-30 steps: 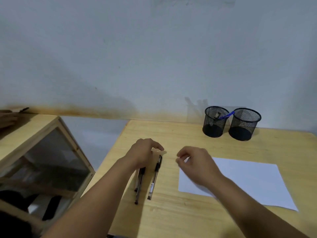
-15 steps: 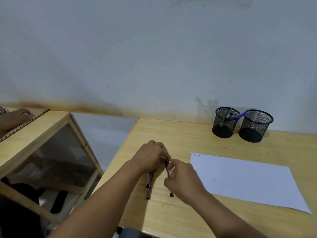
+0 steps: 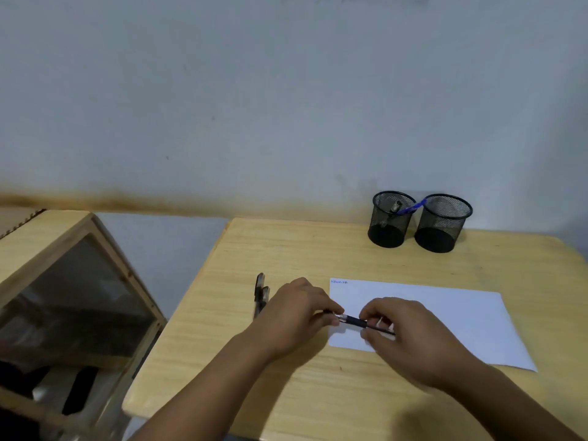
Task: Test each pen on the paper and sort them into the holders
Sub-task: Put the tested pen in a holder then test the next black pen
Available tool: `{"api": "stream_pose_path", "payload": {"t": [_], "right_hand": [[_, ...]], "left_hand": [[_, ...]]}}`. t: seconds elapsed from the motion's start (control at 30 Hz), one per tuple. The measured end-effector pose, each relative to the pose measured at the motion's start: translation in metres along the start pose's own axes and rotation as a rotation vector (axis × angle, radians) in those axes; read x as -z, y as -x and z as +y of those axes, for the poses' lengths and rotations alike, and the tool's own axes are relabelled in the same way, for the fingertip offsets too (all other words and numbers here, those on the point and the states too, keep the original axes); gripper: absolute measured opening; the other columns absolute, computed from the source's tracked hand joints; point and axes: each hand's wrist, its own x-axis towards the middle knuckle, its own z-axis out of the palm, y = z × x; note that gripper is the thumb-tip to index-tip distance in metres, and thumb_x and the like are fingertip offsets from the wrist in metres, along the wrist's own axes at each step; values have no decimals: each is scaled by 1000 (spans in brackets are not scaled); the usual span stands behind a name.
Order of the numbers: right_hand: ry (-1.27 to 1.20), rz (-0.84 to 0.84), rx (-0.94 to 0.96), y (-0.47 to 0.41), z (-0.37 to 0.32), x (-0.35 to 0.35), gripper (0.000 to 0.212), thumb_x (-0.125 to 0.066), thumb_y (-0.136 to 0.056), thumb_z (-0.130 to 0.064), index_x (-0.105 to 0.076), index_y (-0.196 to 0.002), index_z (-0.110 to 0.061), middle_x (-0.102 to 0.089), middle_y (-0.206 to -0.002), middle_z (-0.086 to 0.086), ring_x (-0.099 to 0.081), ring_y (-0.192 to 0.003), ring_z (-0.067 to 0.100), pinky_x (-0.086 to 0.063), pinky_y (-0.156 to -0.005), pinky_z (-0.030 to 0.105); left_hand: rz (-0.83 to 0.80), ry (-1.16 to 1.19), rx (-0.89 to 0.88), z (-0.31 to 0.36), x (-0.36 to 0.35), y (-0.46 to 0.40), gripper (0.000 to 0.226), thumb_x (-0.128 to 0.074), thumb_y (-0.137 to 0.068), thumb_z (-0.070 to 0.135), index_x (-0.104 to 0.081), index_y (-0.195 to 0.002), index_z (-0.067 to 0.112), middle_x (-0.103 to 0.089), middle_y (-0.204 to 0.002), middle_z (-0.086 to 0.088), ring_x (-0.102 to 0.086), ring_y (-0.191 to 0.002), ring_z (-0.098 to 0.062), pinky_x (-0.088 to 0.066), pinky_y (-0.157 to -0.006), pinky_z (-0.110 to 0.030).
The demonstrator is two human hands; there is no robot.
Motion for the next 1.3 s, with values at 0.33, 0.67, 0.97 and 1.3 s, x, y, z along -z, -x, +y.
{"api": "stream_pose_path", "payload": {"t": [0.33, 0.67, 0.97, 1.3], "right_hand": [[-189, 96, -21, 3, 16, 8, 8, -65, -89, -37, -73, -91, -36, -70, -82, -23, -65, -77, 0, -52, -68, 21], [-254, 167, -109, 11, 22, 1, 7, -67, -89, -38, -72, -85, -38, -69, -86, -29, -60, -71, -4, -47, -62, 22], [-742, 193, -270, 3, 40, 0, 35, -52, -100, -12, -70, -108, -41, -72, -93, -10, -69, -74, 13, -59, -70, 28], [-953, 238, -346, 7, 38, -10, 29, -63, -94, -4, -76, -108, -25, -74, -91, 4, -75, -77, 27, -63, -77, 38]], "left_hand": [[68, 162, 18, 30, -20, -15, 14, -63, -93, 34, -74, -102, 34, -72, -92, 19, -46, -85, -1, -33, -75, -10], [76, 149, 121, 22, -16, -13, 16, -65, -91, 39, -72, -105, 38, -68, -95, 24, -45, -93, 3, -32, -77, -8], [245, -23, 554, -4, -20, -23, 20, -59, -86, 39, -74, -99, 39, -70, -98, 19, -61, -93, -6, -32, -97, -18], [288, -175, 565, -16, -37, -12, 23, -56, -89, 37, -67, -108, 44, -67, -88, 13, -59, -84, -23, -41, -97, -38]]}}
